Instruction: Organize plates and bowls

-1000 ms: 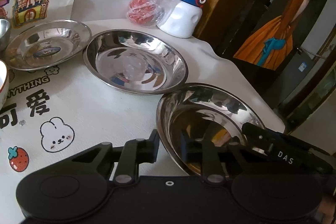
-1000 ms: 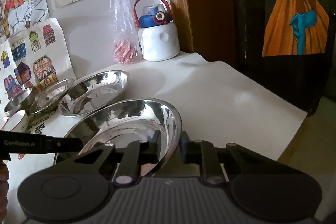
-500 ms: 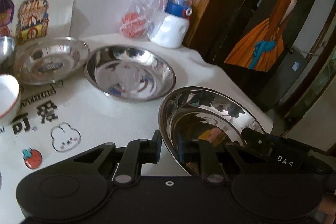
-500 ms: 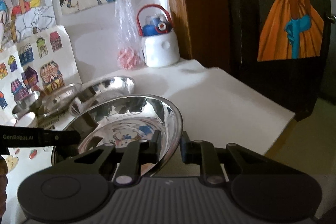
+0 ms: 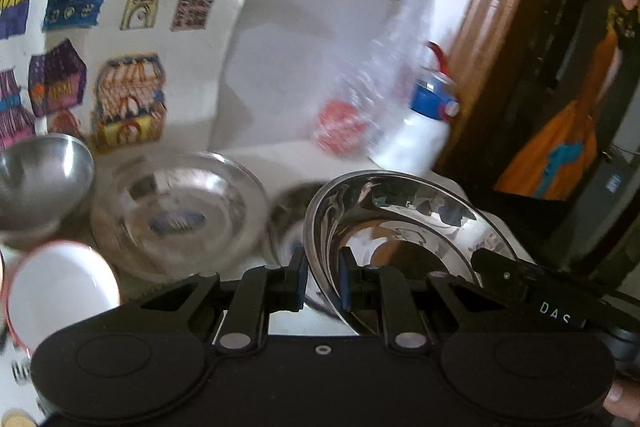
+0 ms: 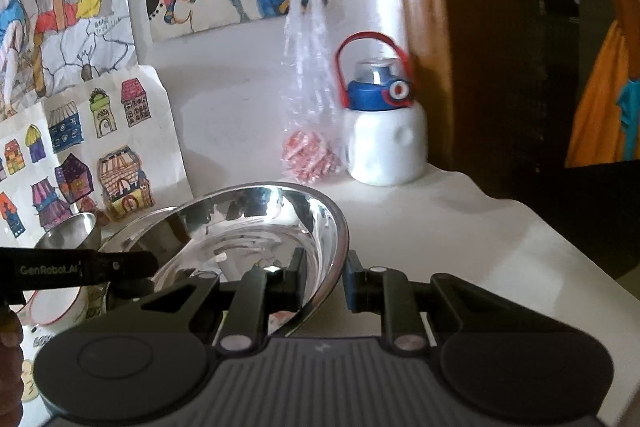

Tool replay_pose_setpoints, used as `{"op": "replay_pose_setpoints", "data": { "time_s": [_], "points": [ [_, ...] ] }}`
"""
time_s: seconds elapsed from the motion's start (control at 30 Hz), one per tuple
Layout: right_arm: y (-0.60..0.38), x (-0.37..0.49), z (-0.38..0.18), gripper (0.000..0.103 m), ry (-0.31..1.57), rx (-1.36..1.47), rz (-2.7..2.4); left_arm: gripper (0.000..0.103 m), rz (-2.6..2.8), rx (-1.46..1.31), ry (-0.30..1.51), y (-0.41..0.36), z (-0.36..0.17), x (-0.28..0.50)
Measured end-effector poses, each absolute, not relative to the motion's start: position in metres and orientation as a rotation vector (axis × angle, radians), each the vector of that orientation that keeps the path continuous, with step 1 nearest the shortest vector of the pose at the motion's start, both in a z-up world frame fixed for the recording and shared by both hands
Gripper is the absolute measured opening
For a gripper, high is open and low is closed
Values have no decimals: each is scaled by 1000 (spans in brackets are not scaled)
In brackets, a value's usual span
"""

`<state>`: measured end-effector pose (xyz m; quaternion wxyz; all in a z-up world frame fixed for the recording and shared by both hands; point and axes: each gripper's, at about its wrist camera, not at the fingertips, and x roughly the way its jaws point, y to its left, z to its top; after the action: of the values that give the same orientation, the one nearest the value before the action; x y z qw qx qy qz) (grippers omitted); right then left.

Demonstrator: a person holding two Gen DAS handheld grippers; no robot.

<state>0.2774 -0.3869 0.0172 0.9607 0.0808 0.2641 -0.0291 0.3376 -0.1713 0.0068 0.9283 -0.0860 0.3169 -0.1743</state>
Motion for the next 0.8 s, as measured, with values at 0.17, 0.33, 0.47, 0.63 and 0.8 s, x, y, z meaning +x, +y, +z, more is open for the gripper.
{"op": "replay_pose_setpoints", "data": {
  "time_s": [0.17, 0.33, 0.47, 0.63, 0.8],
  "points": [
    [-380, 309, 4, 22, 554, 139, -40, 17, -307, -156, 646, -165, -2, 364],
    [-378, 324, -7, 22, 574, 126, -35, 17, -287, -144, 654, -163, -10, 379],
    [-380, 329, -13, 22, 592, 120, -39, 17, -284, -123, 656, -167, -15, 382],
    [-379, 329, -13, 23, 589, 103, -37, 17, -277, -88, 642, -174, -19, 381],
    [-377, 324, -11, 24, 596, 64, -42, 18, -274, -57, 627, -183, -21, 376]
  ]
}}
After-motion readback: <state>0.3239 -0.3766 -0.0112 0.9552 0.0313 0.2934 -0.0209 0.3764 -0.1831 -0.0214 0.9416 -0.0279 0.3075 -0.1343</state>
